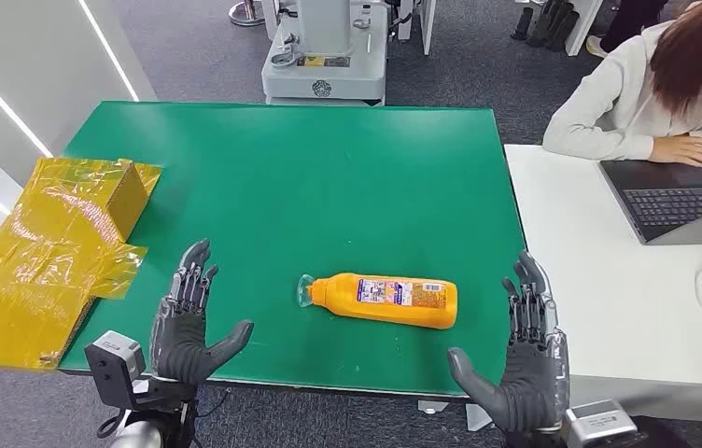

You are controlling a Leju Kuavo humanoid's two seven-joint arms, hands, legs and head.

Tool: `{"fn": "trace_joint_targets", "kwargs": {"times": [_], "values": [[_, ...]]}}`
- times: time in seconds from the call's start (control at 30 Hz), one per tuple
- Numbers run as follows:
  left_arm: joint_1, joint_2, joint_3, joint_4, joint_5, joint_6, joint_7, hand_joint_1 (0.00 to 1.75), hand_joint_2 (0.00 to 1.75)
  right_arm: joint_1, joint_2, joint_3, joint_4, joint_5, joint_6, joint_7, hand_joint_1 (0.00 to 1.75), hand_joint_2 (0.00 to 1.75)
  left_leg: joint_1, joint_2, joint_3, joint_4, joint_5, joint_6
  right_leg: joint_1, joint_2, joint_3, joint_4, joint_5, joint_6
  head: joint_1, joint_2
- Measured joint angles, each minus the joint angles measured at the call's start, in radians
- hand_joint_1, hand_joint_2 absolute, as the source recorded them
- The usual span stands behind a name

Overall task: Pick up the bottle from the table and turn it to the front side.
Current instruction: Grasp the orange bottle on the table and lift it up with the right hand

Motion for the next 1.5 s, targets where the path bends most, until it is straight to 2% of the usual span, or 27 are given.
{"fn": "trace_joint_targets", "kwargs": {"times": [1.13, 1.2, 1.3, 1.5], "values": [[-0.002, -0.018, 0.010, 0.000, -0.015, -0.010, 0.017, 0.00, 1.75, -0.010, 0.010, -0.009, 0.003, 0.022, 0.030, 0.014, 0.00, 1.75, 0.000, 0.000, 0.000, 0.000, 0.000, 0.000, 0.000, 0.000, 0.000, 0.000, 0.000, 0.000, 0.000, 0.000], [-0.007, -0.022, 0.010, 0.000, -0.019, -0.020, 0.023, 0.00, 1.75, -0.017, 0.010, -0.016, 0.008, 0.036, 0.033, 0.035, 0.00, 1.75, 0.000, 0.000, 0.000, 0.000, 0.000, 0.000, 0.000, 0.000, 0.000, 0.000, 0.000, 0.000, 0.000, 0.000], [-0.022, -0.028, 0.010, 0.001, -0.020, -0.035, 0.029, 0.00, 1.75, -0.028, 0.009, -0.034, 0.020, 0.094, 0.054, 0.117, 0.00, 1.75, 0.000, 0.000, 0.000, 0.000, 0.000, 0.000, 0.000, 0.000, 0.000, 0.000, 0.000, 0.000, 0.000, 0.000], [-0.067, -0.034, 0.006, 0.017, -0.009, -0.058, 0.041, 0.00, 1.75, -0.110, -0.029, -0.059, 0.103, 0.292, 0.182, 0.316, 0.00, 1.75, 0.000, 0.000, 0.000, 0.000, 0.001, 0.001, 0.000, 0.001, 0.000, 0.000, 0.002, 0.000, 0.000, 0.000]]}}
